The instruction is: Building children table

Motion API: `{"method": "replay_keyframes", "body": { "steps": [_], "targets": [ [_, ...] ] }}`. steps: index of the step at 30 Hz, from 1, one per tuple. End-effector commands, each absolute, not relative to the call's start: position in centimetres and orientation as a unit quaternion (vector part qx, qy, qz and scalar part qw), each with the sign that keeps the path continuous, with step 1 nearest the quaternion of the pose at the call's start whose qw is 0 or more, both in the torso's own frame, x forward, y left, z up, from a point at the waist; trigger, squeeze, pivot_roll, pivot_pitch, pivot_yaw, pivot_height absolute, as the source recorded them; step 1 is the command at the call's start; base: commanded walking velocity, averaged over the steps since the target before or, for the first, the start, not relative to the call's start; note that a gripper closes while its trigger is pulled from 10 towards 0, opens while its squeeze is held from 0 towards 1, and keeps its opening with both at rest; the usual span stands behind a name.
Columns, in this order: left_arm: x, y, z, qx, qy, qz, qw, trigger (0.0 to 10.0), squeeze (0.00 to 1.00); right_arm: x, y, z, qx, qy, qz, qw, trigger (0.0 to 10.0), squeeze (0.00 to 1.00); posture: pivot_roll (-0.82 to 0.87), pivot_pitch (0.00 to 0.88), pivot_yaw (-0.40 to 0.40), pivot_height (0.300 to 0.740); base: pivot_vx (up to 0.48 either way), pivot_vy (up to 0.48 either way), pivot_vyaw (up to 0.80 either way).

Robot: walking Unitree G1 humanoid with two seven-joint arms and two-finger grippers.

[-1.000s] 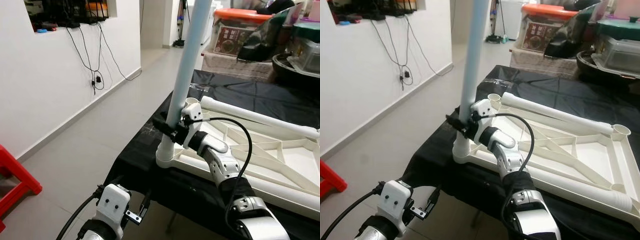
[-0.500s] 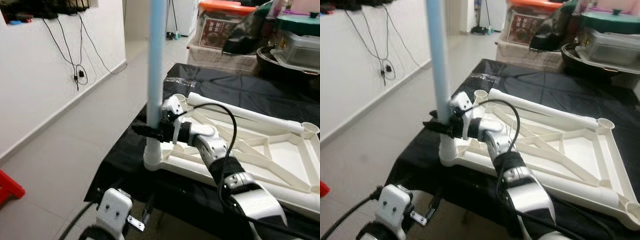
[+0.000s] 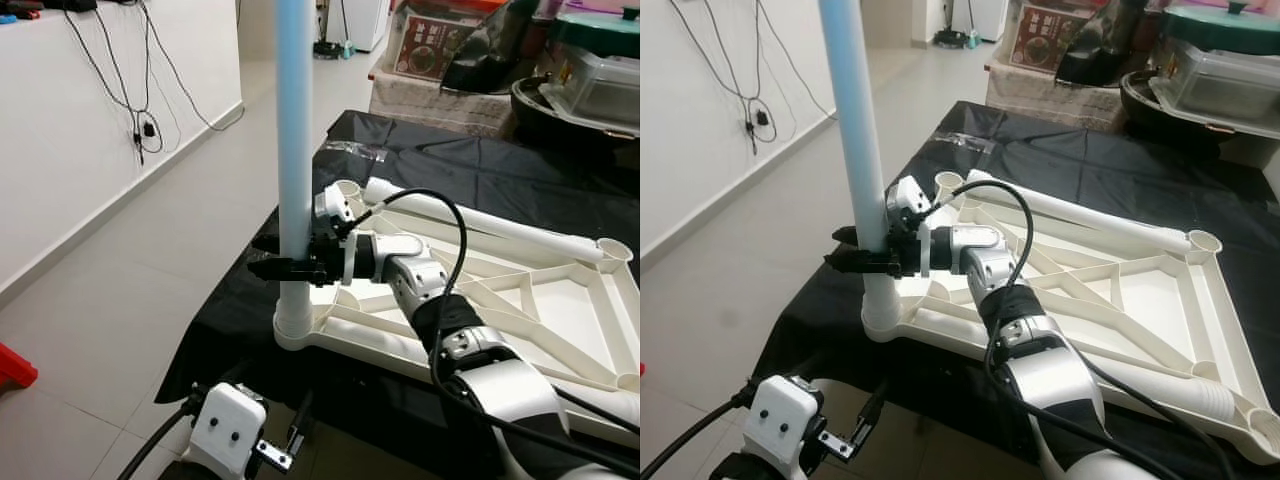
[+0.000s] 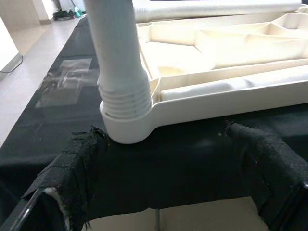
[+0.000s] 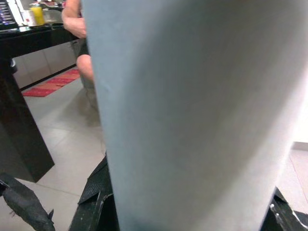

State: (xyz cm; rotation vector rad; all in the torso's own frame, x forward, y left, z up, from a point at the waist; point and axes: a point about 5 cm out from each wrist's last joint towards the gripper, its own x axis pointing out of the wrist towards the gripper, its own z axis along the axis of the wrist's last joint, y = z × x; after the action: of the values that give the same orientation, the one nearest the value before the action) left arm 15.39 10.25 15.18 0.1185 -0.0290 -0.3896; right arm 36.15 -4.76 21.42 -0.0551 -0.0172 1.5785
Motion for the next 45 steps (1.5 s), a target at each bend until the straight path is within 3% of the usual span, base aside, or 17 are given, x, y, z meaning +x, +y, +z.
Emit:
{"method": "replay_keyframes", "body": {
  "steps": [1, 11, 13, 15, 21, 40, 45],
  "targets": [
    [15.1, 10.1, 15.4, 0.06, -0.009, -0.194, 0.979, 10.0, 0.0, 35.0, -4.0, 17.9, -0.007, 0.063, 0.737, 0.673, 0.0, 0.0, 0.29, 0.183, -0.101, 0.74, 0.0, 0.0, 0.0],
    [14.9, 10.1, 16.2, 0.061, -0.011, -0.198, 0.978, 10.0, 0.0, 34.8, -3.6, 18.8, -0.045, 0.044, 0.766, 0.639, 0.0, 0.0, 0.31, 0.227, -0.096, 0.74, 0.0, 0.0, 0.0],
    [14.8, 10.1, 16.5, 0.061, -0.014, -0.198, 0.978, 10.0, 0.0, 34.6, -3.4, 19.0, -0.057, 0.04, 0.778, 0.624, 0.0, 0.0, 0.33, 0.237, -0.099, 0.74, 0.0, 0.0, 0.0],
    [14.6, 10.1, 17.2, 0.061, -0.019, -0.198, 0.978, 10.0, 0.0, 34.3, -2.8, 19.6, -0.077, 0.041, 0.802, 0.591, 0.0, 0.0, 0.33, 0.26, -0.1, 0.74, 0.0, 0.0, 0.0],
    [14.2, 10.0, 18.0, 0.058, -0.025, -0.193, 0.979, 10.0, 0.0, 34.1, -2.0, 19.8, -0.115, 0.046, 0.816, 0.564, 0.0, 0.0, 0.33, 0.292, -0.109, 0.74, 0.0, 0.0, 0.0],
    [13.3, 9.9, 18.9, 0.05, -0.015, -0.174, 0.983, 10.0, 0.0, 34.2, 0.1, 21.8, -0.105, 0.038, 0.82, 0.561, 0.0, 0.0, 0.31, 0.36, -0.13, 0.74, 0.0, 0.0, 0.0],
    [13.2, 9.6, 18.9, 0.051, -0.017, -0.176, 0.983, 10.0, 0.0, 34.3, 0.2, 21.9, -0.096, 0.025, 0.814, 0.572, 0.0, 0.0, 0.32, 0.362, -0.135, 0.74, 0.0, 0.0, 0.0]
  ]
}}
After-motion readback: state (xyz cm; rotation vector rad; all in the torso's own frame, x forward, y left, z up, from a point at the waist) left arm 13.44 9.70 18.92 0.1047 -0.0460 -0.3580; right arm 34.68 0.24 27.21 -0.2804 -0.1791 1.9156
